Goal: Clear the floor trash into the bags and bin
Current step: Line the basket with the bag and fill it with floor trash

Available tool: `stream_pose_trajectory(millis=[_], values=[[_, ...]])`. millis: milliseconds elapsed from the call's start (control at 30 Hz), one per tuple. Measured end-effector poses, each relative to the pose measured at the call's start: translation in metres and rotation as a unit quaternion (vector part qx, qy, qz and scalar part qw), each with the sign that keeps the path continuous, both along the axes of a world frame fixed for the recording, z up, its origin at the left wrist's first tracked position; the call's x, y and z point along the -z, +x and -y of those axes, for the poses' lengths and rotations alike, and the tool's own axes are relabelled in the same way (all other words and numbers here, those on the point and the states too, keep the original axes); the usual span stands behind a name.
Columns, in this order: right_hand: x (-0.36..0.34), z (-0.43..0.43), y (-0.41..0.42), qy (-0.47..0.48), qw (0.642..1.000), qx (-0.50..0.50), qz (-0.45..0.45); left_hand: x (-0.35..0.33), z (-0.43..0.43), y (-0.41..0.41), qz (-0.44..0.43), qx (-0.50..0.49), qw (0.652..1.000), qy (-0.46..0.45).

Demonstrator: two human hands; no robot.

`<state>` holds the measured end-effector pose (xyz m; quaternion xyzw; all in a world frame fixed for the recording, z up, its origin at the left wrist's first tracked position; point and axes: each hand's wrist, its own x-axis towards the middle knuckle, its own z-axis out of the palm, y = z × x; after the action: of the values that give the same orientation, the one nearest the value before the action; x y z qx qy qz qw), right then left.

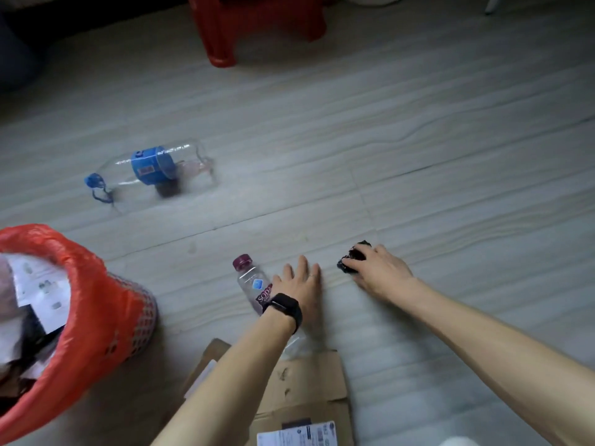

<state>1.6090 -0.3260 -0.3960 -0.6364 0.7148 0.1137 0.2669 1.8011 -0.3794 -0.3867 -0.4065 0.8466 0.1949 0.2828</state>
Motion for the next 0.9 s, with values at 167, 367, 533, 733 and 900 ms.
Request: stream_pose_trajectory(millis=[167, 367, 533, 733, 900], values=[[0.013, -0.018, 0.009, -0.038, 0.999, 0.020, -0.019, 0.004, 0.006, 0.007, -0.010, 0.016, 1.000, -0.013], [0.012, -0.030, 0.011, 0.001, 0.999, 0.038, -0.013, 0.001, 0.021, 0.008, -0.012, 0.007, 0.999, 0.031], [-0.026, -0.011, 0.004, 0.012, 0.991, 0.086, 0.102, -0.026, 0.053, 0.011, -0.050, -0.019, 0.998, 0.029], [-0.108, 0.053, 0.041, -0.116, 0.973, 0.088, 0.181, -0.103, 0.116, 0.050, -0.121, -0.048, 0.990, -0.060], [-0.166, 0.104, 0.110, -0.204, 0.945, 0.044, 0.251, -0.177, 0.153, 0.132, -0.180, -0.080, 0.966, -0.167]])
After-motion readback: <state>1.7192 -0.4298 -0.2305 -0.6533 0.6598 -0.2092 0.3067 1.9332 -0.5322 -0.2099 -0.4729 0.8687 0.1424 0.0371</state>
